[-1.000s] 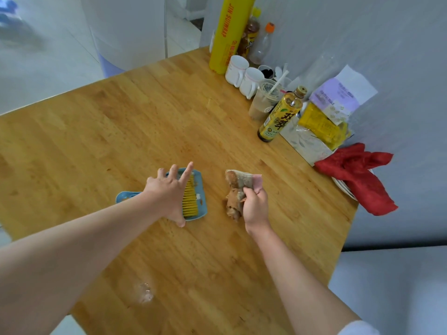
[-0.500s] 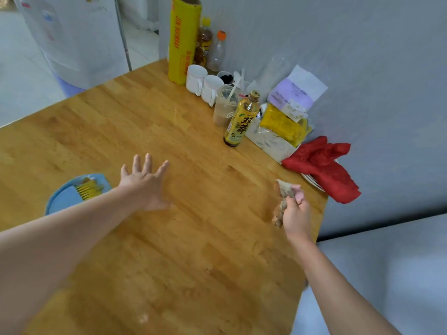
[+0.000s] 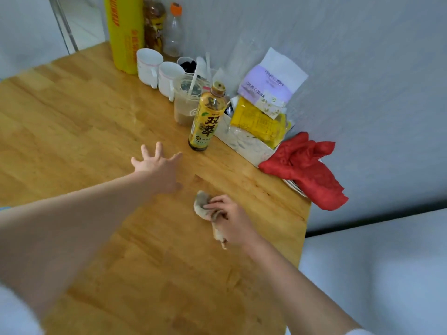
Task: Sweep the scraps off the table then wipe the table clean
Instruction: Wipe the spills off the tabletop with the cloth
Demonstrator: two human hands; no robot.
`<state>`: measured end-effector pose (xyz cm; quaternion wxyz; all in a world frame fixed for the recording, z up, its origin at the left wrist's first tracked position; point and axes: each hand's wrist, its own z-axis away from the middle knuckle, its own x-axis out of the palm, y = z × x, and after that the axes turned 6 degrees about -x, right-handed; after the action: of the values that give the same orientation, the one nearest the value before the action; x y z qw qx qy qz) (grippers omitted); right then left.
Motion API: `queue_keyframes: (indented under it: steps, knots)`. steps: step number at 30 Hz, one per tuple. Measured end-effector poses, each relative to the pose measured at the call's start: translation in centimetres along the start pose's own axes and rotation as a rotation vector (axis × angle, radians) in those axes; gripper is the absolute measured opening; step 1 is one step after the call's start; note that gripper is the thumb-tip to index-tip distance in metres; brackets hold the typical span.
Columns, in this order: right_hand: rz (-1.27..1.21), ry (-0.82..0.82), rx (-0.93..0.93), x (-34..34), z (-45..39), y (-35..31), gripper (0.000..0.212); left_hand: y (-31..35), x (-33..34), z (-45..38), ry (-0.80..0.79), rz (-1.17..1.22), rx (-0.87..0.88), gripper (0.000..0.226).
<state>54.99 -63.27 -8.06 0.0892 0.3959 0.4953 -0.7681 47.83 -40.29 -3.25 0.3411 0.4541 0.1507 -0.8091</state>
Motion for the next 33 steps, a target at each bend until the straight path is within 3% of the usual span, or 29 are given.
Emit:
queue_keyframes:
  steps: [4,9,12,17,19,21,24,26,28,30,31,33]
  knots:
    - [0.046,0.458,0.320,-5.8,-2.0,4.0,0.019,-0.8,-0.6,-1.8,-0.040,-0.022,-0.032,0.096]
    - [0.159,0.386,0.160,-2.7,-11.5,1.0,0.034,-0.1,-1.5,-2.9,-0.076,-0.053,-0.031,0.099]
    - [0.160,0.374,0.159,-2.4,-14.5,0.0,0.039,0.6,-2.2,-3.4,-0.115,-0.093,-0.043,0.105]
    - [0.089,0.188,-0.019,-3.3,-3.9,2.6,0.034,1.0,-2.6,-3.6,-0.123,-0.095,-0.032,0.108]
    - [0.100,0.309,0.097,-5.8,0.5,6.1,0.040,0.9,-2.5,-3.9,-0.124,-0.099,-0.028,0.107]
    - [0.080,0.507,0.375,-8.5,3.1,9.2,0.042,1.0,-2.3,-3.9,-0.126,-0.097,-0.025,0.106]
    - [0.087,0.716,0.648,-8.0,1.8,9.1,0.039,1.2,-2.3,-3.9,-0.123,-0.111,-0.036,0.108]
    - [0.091,0.632,0.485,-5.2,-0.5,6.6,0.042,1.3,-2.4,-3.6,-0.144,-0.109,-0.052,0.107]
    - [0.119,0.344,0.152,-2.5,-0.9,4.2,0.046,1.7,-2.2,-3.3,-0.125,-0.155,-0.067,0.102]
    - [0.065,0.174,0.030,-3.0,1.3,4.4,0.045,2.9,-1.6,-2.6,-0.114,-0.200,-0.051,0.088]
    - [0.027,0.234,0.057,-4.2,2.9,5.8,0.041,4.0,-0.9,-2.0,-0.137,-0.216,-0.024,0.084]
    - [0.028,0.513,0.273,-6.9,6.6,8.9,0.039,6.1,0.4,-0.8,-0.218,-0.244,0.016,0.095]
